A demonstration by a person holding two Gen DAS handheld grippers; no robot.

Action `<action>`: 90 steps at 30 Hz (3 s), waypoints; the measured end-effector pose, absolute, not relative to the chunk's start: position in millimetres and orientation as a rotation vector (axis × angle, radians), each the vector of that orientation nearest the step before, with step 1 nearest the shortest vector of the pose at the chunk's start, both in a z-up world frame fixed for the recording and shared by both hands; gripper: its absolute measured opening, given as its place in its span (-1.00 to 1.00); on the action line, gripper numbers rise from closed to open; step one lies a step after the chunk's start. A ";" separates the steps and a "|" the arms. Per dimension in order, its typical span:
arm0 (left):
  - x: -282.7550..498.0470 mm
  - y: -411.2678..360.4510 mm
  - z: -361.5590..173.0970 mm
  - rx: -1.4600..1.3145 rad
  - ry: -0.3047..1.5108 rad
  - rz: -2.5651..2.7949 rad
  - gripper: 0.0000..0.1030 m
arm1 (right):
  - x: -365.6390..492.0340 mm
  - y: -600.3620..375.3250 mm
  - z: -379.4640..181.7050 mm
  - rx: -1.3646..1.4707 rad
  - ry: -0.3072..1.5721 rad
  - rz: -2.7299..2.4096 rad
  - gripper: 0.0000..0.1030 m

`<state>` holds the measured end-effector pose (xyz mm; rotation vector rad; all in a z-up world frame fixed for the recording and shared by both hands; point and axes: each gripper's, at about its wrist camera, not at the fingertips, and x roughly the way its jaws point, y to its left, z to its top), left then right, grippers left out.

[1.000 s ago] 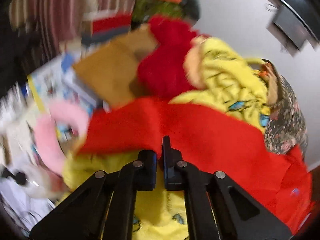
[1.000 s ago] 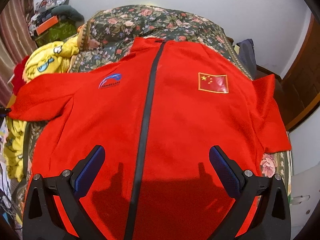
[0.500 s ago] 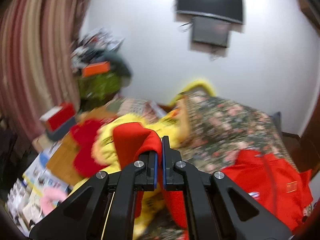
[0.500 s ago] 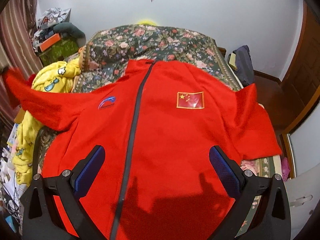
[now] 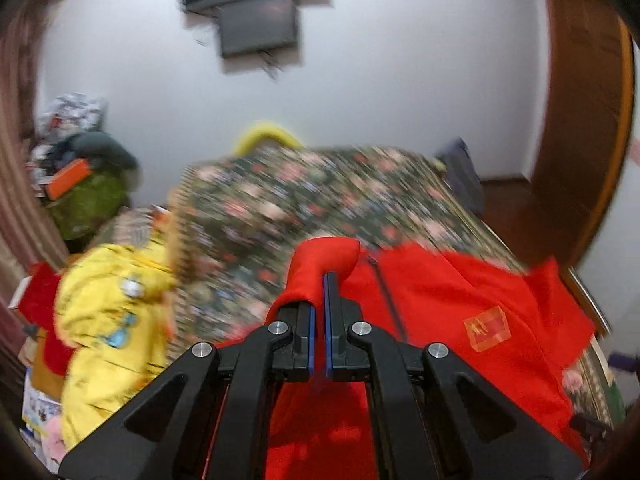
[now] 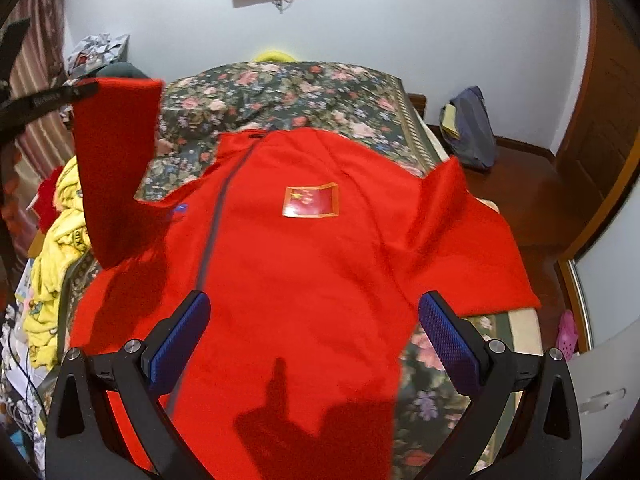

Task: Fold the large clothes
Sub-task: 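Fold the held sleeve across the jacket body with the left gripper, release, then grasp the other sleeve with the right gripper and lift it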

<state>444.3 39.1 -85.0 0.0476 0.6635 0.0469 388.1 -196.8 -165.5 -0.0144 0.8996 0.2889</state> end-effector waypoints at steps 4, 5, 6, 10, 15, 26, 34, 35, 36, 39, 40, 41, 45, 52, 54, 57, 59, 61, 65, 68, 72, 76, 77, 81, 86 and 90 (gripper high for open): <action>452.7 -8.8 -127.4 0.078 0.784 -0.051 -0.96 | 387.4 -213.5 -174.4 -0.001 0.918 0.262 1.00; 453.0 -19.9 -140.9 0.096 0.814 -0.078 -0.96 | 388.1 -218.0 -177.4 -0.002 0.923 0.250 1.00; 452.6 -30.4 -153.3 0.117 0.841 -0.101 -0.96 | 388.3 -221.4 -179.2 -0.001 0.928 0.245 1.00; 441.7 -65.2 -189.7 0.151 0.927 -0.190 -0.96 | 389.7 -233.6 -186.4 0.011 0.949 0.230 1.00; 428.2 -75.3 -218.8 0.153 1.039 -0.245 -0.90 | 389.5 -238.6 -189.8 -0.006 0.964 0.217 1.00; 386.7 -35.5 -205.6 0.161 1.068 -0.200 0.35 | 386.7 -215.9 -171.6 -0.097 0.928 0.225 1.00; 364.0 66.5 -172.8 0.027 0.959 -0.047 0.63 | 386.8 -170.7 -151.7 -0.177 0.880 0.311 1.00; 360.2 82.9 -172.7 0.020 0.946 -0.010 0.64 | 387.6 -161.1 -150.2 -0.191 0.872 0.334 1.00; 357.5 96.3 -174.1 0.015 0.940 0.018 0.64 | 389.3 -151.0 -150.3 -0.205 0.869 0.351 1.00; 347.5 132.7 -181.0 -0.018 0.941 0.088 0.64 | 395.7 -122.8 -157.3 -0.245 0.887 0.376 1.00; 344.0 144.6 -184.4 -0.038 0.942 0.101 0.64 | 398.4 -112.5 -160.7 -0.256 0.897 0.394 1.00; 339.9 157.2 -189.0 -0.061 0.944 0.113 0.64 | 401.6 -102.0 -164.6 -0.263 0.910 0.414 1.00; 330.4 191.5 -208.0 -0.116 0.967 0.149 0.64 | 412.6 -56.9 -181.8 -0.306 0.963 0.471 1.00; 326.2 223.7 -238.4 -0.189 1.012 0.166 0.64 | 431.8 6.0 -215.9 -0.446 1.000 0.485 0.97; 327.2 227.1 -249.3 -0.193 1.033 0.155 0.64 | 435.9 19.6 -230.8 -0.483 1.014 0.500 0.96; 326.1 228.3 -266.2 -0.174 1.065 0.154 0.64 | 435.7 31.4 -245.9 -0.566 1.003 0.490 0.82; 327.2 228.1 -278.5 -0.164 1.090 0.160 0.64 | 434.1 36.6 -250.6 -0.600 0.978 0.493 0.79; 328.3 227.8 -286.8 -0.174 1.109 0.158 0.64 | 433.3 40.2 -253.2 -0.623 0.945 0.485 0.74; 330.4 225.2 -293.7 -0.190 1.109 0.148 0.64 | 432.3 44.9 -250.0 -0.625 0.899 0.499 0.48; 334.9 222.2 -296.1 -0.180 1.112 0.150 0.64 | 435.0 49.2 -249.4 -0.631 0.891 0.516 0.20; 345.4 218.8 -299.2 -0.154 1.101 0.149 0.64 | 441.2 51.6 -246.0 -0.590 0.925 0.586 -0.54; 359.9 223.1 -305.5 -0.171 1.100 0.185 0.65 | 440.9 44.9 -241.4 -0.549 0.923 0.612 -0.72; 362.8 225.4 -307.4 -0.189 1.103 0.194 0.65 | 440.0 42.6 -239.6 -0.535 0.924 0.617 -0.73; 374.0 234.1 -317.3 -0.238 1.121 0.238 0.65 | 440.2 24.3 -223.0 -0.460 0.906 0.632 -0.84; 374.9 239.0 -322.9 -0.258 1.120 0.273 0.68 | 449.8 -2.2 -202.2 -0.421 0.855 0.568 -0.88; 372.7 236.3 -317.9 -0.225 1.134 0.293 0.68 | 457.1 -33.0 -178.2 -0.327 0.810 0.515 -0.89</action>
